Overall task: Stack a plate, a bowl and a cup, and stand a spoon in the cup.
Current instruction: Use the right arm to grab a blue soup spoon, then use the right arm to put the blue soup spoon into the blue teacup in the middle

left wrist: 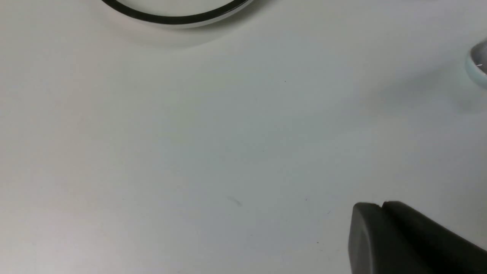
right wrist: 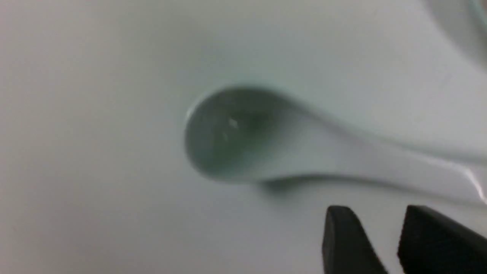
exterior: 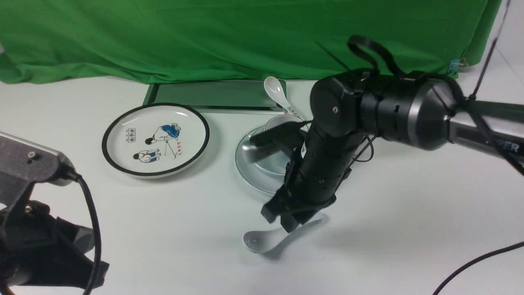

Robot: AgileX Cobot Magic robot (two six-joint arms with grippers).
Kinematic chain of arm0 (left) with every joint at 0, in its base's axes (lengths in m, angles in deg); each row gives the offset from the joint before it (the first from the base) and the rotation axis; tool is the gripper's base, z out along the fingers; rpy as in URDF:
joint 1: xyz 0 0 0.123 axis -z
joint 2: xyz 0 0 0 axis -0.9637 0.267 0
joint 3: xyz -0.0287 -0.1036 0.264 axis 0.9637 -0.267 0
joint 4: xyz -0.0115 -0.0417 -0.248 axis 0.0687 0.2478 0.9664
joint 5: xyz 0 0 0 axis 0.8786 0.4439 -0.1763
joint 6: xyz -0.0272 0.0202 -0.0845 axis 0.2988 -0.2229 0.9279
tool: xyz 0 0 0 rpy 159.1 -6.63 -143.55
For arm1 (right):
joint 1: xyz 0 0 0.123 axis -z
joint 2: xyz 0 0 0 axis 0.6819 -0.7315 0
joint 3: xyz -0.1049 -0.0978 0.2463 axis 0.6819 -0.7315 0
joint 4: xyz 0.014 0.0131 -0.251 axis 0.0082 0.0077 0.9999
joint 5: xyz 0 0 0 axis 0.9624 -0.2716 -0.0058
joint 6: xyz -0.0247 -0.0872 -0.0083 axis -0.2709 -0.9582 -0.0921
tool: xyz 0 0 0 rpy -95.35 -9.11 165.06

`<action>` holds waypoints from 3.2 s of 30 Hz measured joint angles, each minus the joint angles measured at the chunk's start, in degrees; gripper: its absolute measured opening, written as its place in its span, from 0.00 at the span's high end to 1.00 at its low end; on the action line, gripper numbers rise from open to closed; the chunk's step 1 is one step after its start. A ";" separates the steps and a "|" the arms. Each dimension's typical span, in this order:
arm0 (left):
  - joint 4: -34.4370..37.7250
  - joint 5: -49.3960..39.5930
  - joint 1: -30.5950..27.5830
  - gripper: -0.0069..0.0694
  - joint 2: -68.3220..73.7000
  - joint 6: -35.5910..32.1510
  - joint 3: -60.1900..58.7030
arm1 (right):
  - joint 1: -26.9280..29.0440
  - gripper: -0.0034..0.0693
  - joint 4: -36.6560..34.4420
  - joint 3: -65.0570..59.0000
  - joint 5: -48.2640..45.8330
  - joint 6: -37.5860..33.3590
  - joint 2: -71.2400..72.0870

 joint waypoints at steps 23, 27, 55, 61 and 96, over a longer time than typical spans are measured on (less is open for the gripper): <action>0.61 0.27 0.00 0.96 0.00 0.00 0.00 | -3.41 0.94 2.41 1.62 -7.84 -8.02 -7.47; 0.41 0.21 0.00 0.96 0.00 0.00 0.00 | -2.97 0.93 4.39 0.54 -8.81 -6.40 -5.84; 0.41 0.37 0.00 0.96 0.00 0.00 0.00 | -0.93 0.72 9.86 -2.29 -4.44 2.39 -4.88; 0.41 0.37 0.00 0.96 0.00 0.00 0.00 | -1.64 0.72 9.48 -2.63 -3.58 0.61 -0.62; 0.41 1.69 0.00 0.96 0.00 -0.10 0.00 | 4.34 0.50 9.57 -2.85 52.17 -3.30 -0.99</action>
